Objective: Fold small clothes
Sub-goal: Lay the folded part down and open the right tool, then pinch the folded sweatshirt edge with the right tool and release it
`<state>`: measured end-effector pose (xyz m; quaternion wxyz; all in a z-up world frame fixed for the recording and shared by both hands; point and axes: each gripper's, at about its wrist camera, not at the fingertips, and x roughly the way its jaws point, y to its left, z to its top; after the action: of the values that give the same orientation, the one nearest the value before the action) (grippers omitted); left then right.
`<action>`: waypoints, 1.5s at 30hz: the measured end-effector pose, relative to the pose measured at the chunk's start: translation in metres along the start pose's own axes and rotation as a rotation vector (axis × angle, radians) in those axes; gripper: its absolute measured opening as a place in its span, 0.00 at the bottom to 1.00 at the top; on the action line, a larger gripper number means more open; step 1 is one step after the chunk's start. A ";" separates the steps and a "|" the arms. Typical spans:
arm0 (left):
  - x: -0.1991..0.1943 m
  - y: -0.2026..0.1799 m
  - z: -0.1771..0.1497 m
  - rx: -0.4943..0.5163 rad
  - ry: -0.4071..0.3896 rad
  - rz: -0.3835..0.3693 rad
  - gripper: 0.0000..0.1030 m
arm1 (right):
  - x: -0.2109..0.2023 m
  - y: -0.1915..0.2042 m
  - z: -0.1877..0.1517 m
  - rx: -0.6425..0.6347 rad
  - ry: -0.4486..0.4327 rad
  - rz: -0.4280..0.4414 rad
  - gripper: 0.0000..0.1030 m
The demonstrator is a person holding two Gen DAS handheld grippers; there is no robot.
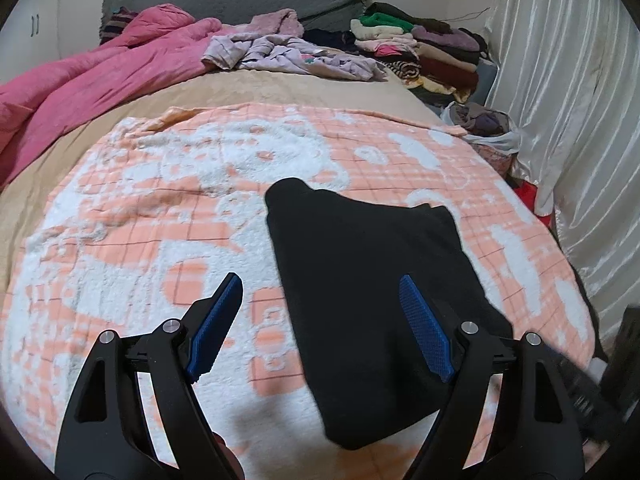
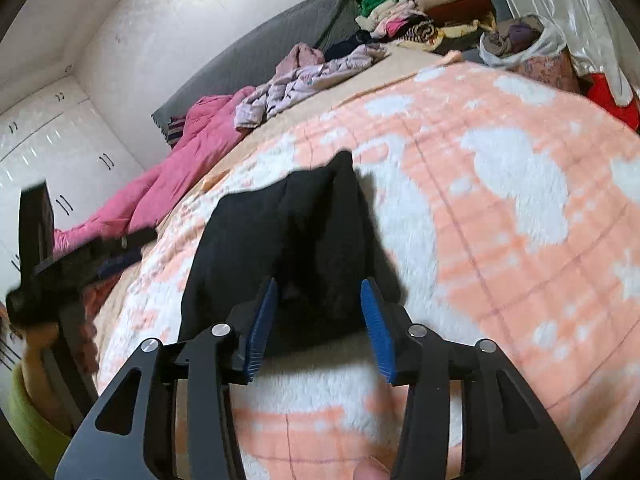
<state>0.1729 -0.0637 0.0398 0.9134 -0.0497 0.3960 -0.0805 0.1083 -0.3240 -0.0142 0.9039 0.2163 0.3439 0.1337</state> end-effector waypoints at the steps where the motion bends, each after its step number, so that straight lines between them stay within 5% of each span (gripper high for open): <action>1: -0.001 0.001 -0.001 0.004 -0.004 0.007 0.71 | 0.000 0.000 0.006 -0.005 -0.002 -0.005 0.44; 18: -0.004 0.014 -0.010 0.042 -0.002 0.064 0.71 | 0.036 0.022 0.080 -0.116 0.052 -0.051 0.70; 25: 0.018 0.006 -0.026 0.058 0.055 0.036 0.71 | 0.087 0.005 0.097 -0.056 0.177 -0.054 0.70; 33: 0.039 -0.006 -0.038 0.081 0.110 -0.005 0.71 | 0.134 0.008 0.093 -0.141 0.269 -0.113 0.70; 39: 0.043 -0.009 -0.039 0.082 0.113 -0.006 0.71 | 0.145 0.019 0.090 -0.226 0.271 -0.118 0.35; 41: 0.043 -0.009 -0.040 0.081 0.109 -0.006 0.71 | 0.141 0.025 0.090 -0.274 0.243 -0.122 0.16; 45: 0.042 -0.010 -0.039 0.073 0.104 -0.008 0.71 | 0.131 0.044 0.088 -0.394 0.192 -0.111 0.09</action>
<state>0.1720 -0.0821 -0.0154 0.8924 -0.0139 0.4396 -0.1011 0.2593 -0.2611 -0.0079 0.8977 0.0025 0.4071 0.1684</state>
